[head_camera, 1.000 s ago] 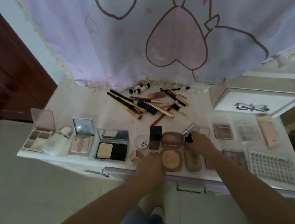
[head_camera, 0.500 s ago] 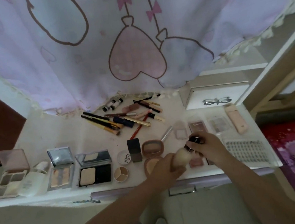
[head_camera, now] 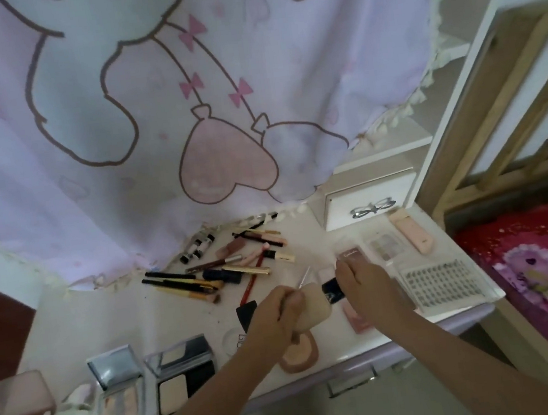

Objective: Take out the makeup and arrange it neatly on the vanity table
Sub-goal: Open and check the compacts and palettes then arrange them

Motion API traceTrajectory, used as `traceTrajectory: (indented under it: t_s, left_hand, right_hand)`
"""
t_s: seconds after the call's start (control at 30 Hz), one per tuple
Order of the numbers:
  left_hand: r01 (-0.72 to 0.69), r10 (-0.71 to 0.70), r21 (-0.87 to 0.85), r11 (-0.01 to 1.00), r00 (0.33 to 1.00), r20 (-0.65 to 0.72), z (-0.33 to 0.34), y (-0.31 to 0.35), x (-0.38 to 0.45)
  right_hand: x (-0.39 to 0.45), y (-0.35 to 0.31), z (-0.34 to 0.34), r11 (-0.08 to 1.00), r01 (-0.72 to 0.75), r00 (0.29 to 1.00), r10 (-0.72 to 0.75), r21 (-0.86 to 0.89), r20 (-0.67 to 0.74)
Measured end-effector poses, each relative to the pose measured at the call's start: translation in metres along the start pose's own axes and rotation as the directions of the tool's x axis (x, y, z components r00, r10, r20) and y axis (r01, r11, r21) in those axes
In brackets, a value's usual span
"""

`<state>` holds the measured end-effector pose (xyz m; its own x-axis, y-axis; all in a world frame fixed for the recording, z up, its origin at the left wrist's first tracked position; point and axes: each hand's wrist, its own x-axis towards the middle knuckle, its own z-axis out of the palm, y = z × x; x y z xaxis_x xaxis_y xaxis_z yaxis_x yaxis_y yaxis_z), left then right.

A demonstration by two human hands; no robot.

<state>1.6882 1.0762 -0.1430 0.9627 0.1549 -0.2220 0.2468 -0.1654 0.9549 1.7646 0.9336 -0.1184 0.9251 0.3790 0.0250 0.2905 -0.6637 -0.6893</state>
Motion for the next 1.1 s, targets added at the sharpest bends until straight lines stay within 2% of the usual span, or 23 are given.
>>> traceTrajectory:
  t_s: [0.07,0.13,0.2,0.27,0.3,0.4,0.53,0.6,0.8,0.93,1.03,1.1]
  left_hand:
    - [0.076,-0.069,-0.168,0.983,0.996,0.049,-0.007,0.008,-0.008]
    - [0.088,-0.070,-0.223,0.971,0.994,0.085,-0.016,0.015,-0.015]
    - [0.068,-0.051,-0.149,0.987,0.992,0.119,-0.025,0.023,-0.016]
    - [0.002,-0.013,0.104,0.995,0.994,0.106,-0.033,0.030,-0.013]
    - [-0.050,0.032,0.237,0.970,0.996,0.079,-0.035,0.032,-0.010]
    - [-0.184,0.191,0.484,0.856,0.981,0.034,-0.034,0.039,-0.008]
    - [-0.208,0.286,0.763,0.613,0.958,0.032,-0.031,0.042,0.000]
    - [-0.208,0.297,0.798,0.565,0.954,0.038,-0.028,0.046,0.003]
    - [-0.129,0.242,0.842,0.523,0.970,-0.002,-0.007,0.049,0.021]
    - [-0.014,0.234,0.857,0.515,0.964,-0.125,0.016,0.050,0.038]
    - [0.052,0.228,0.851,0.522,0.953,-0.197,0.038,0.053,0.047]
    - [0.077,0.222,0.849,0.523,0.949,-0.223,0.050,0.056,0.050]
  right_hand:
    - [-0.006,-0.013,-0.007,0.978,0.206,0.978,-0.207,-0.021,-0.020]
    - [-0.005,-0.024,-0.017,0.943,0.331,0.944,-0.331,-0.015,0.014]
    - [0.001,-0.030,-0.028,0.954,0.294,0.949,-0.299,0.061,0.095]
    - [0.006,-0.032,-0.035,0.978,0.173,0.965,-0.192,0.117,0.178]
    - [0.007,-0.033,-0.037,0.983,0.135,0.973,-0.155,0.129,0.169]
    - [0.008,-0.032,-0.036,0.990,0.070,0.990,-0.084,0.125,0.111]
    - [0.007,-0.027,-0.043,0.984,0.019,0.987,-0.046,0.178,0.151]
    - [0.008,-0.021,-0.048,0.978,0.046,0.977,-0.086,0.201,0.193]
    - [0.030,0.006,-0.069,0.951,0.177,0.918,-0.253,0.254,0.304]
    - [0.057,0.025,-0.078,0.924,0.130,0.897,-0.264,0.360,0.354]
    - [0.077,0.038,-0.083,0.960,0.109,0.892,-0.210,0.259,0.401]
    - [0.087,0.048,-0.086,0.968,0.212,0.860,-0.249,0.131,0.446]
